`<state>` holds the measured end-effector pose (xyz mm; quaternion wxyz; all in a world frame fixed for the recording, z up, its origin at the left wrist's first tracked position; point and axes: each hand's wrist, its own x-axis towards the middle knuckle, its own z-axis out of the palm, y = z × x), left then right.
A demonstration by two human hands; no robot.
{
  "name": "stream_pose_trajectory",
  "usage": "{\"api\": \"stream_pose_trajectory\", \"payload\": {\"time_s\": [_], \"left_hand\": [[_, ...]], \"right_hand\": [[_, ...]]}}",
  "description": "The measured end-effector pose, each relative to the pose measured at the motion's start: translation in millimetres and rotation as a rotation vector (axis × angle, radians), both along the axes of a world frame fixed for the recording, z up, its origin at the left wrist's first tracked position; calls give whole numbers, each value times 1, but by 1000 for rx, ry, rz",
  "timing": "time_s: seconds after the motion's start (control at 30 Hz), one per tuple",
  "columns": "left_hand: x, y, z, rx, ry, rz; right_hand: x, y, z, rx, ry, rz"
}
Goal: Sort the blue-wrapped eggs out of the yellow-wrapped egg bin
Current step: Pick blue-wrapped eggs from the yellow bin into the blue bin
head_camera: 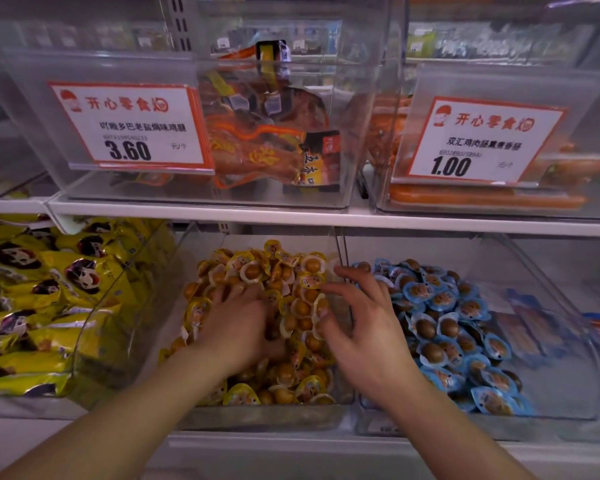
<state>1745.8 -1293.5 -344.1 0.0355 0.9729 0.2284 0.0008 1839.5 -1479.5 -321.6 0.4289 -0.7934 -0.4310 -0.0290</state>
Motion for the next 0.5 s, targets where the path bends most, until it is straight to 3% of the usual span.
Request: {"api": "stream_pose_trajectory", "payload": {"time_s": [0.1, 0.17, 0.33, 0.4, 0.5], "left_hand": [[-13, 7, 30, -573, -472, 202], [-18, 4, 48, -781, -550, 235], [-10, -28, 66, -993, -437, 6], [-4, -32, 63, -974, -392, -67], [7, -20, 54, -795, -443, 14]], "right_hand": [[-1, 0, 5, 60, -41, 3], [-3, 0, 9, 53, -123, 64], [-10, 5, 16, 60, -202, 126], [-6, 3, 18, 174, -210, 48], [15, -8, 23, 275, -141, -123]]}}
